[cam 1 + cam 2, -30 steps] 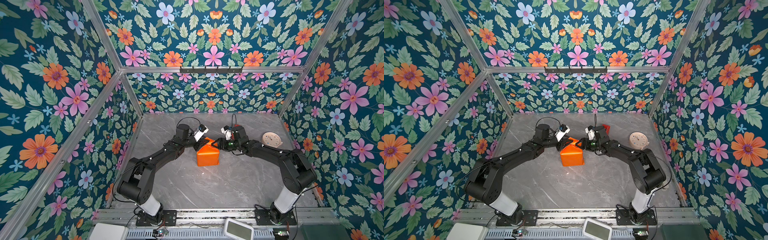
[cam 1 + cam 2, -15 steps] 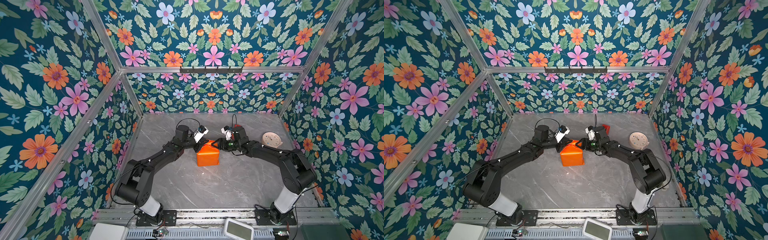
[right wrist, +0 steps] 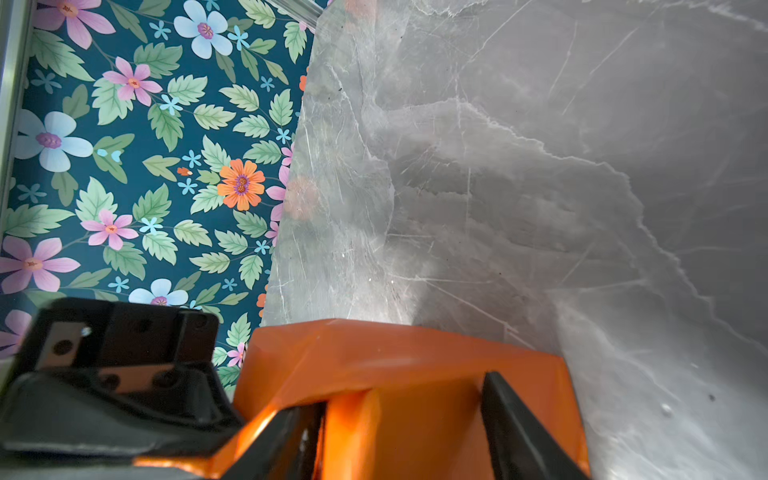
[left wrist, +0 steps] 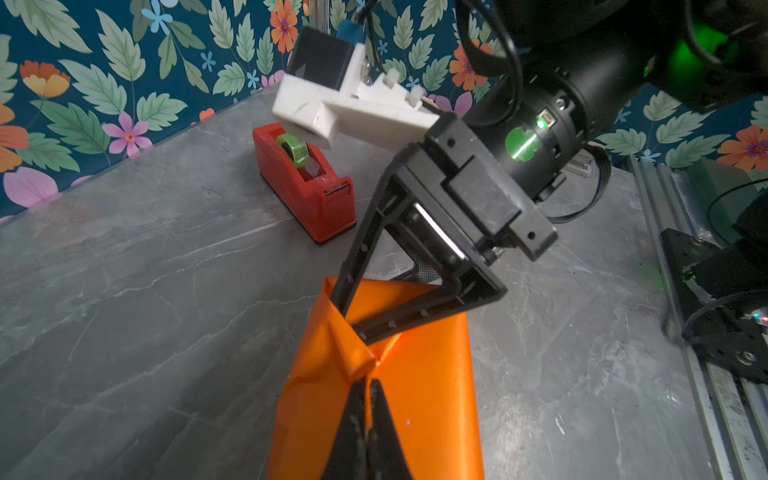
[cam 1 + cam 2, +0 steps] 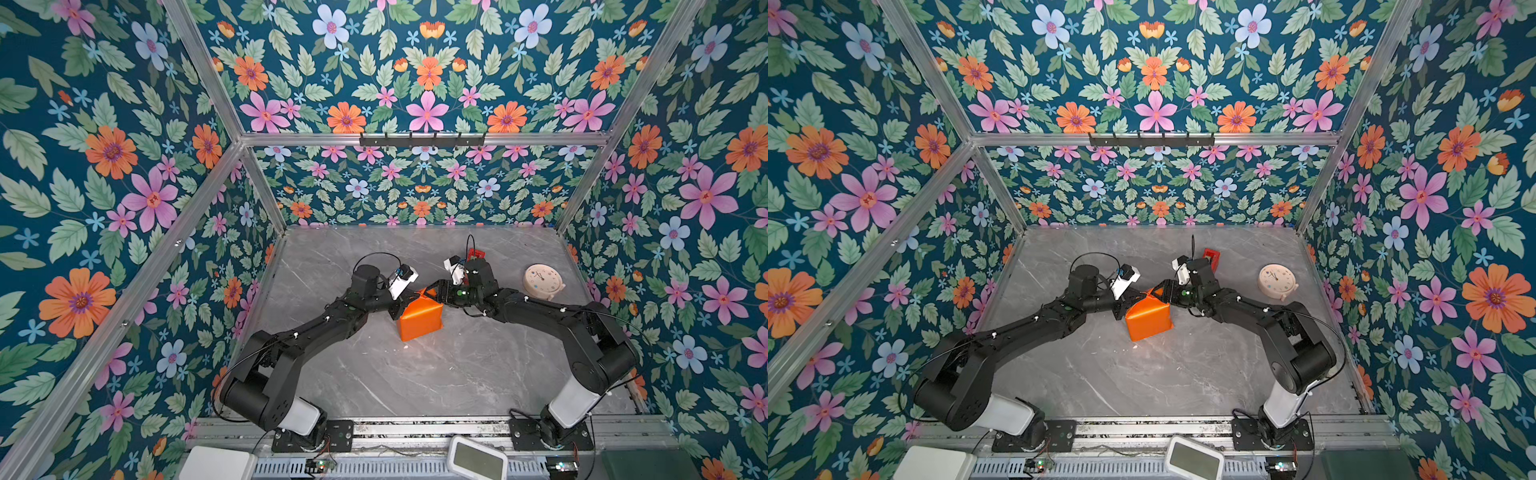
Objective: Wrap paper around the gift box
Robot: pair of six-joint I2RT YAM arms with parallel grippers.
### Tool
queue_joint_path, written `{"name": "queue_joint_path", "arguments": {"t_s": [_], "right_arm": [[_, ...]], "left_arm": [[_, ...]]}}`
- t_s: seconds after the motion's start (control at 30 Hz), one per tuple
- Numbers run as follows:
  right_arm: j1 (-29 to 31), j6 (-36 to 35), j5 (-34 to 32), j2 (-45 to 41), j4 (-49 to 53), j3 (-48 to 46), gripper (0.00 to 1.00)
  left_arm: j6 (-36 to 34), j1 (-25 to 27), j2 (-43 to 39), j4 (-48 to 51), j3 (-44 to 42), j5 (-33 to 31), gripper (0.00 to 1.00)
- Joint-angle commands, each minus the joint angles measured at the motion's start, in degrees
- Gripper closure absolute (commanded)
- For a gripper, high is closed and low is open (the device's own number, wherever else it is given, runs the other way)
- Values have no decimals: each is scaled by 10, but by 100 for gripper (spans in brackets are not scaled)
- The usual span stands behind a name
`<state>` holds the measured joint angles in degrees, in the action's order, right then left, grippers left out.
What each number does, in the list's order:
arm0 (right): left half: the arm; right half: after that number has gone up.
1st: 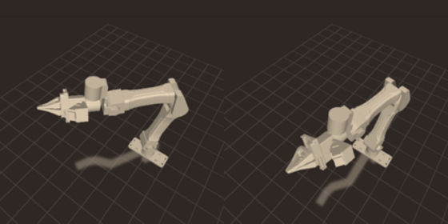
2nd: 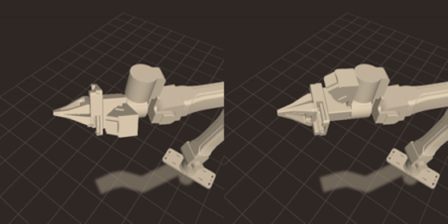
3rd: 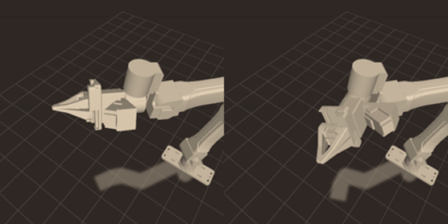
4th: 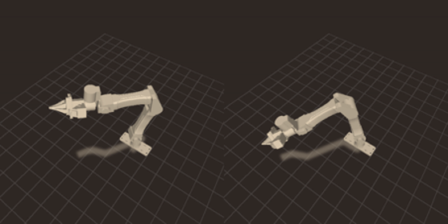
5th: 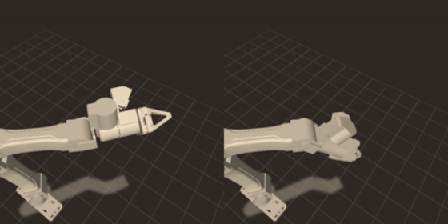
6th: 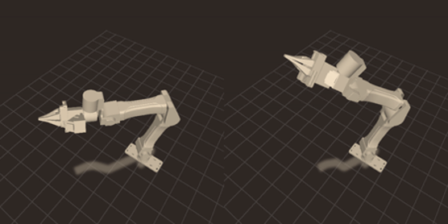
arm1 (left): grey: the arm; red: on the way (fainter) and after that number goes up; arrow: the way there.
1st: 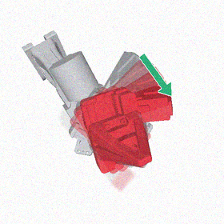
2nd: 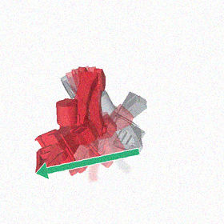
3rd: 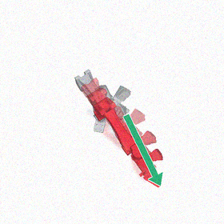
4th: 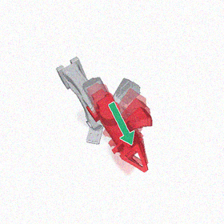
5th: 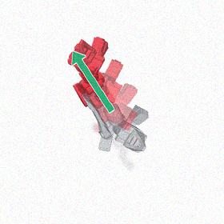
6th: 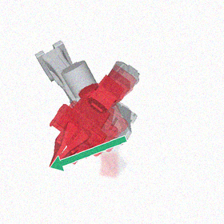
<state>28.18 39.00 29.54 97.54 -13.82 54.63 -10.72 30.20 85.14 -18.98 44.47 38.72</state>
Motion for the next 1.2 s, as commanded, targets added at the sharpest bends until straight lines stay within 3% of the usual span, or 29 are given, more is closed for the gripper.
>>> {"name": "queue_joint_path", "arguments": {"t_s": [0.0,0.37,1.17], "right_arm": [[0,3,-30,-5,12,-1,39],[0,4,1,-69,45,-13,36],[11,29,-78,-71,31,-95,47]], "left_arm": [[8,5,-1,-4,-10,2,95],[6,12,9,1,-18,-11,95],[33,20,-20,0,-11,4,90]]}}
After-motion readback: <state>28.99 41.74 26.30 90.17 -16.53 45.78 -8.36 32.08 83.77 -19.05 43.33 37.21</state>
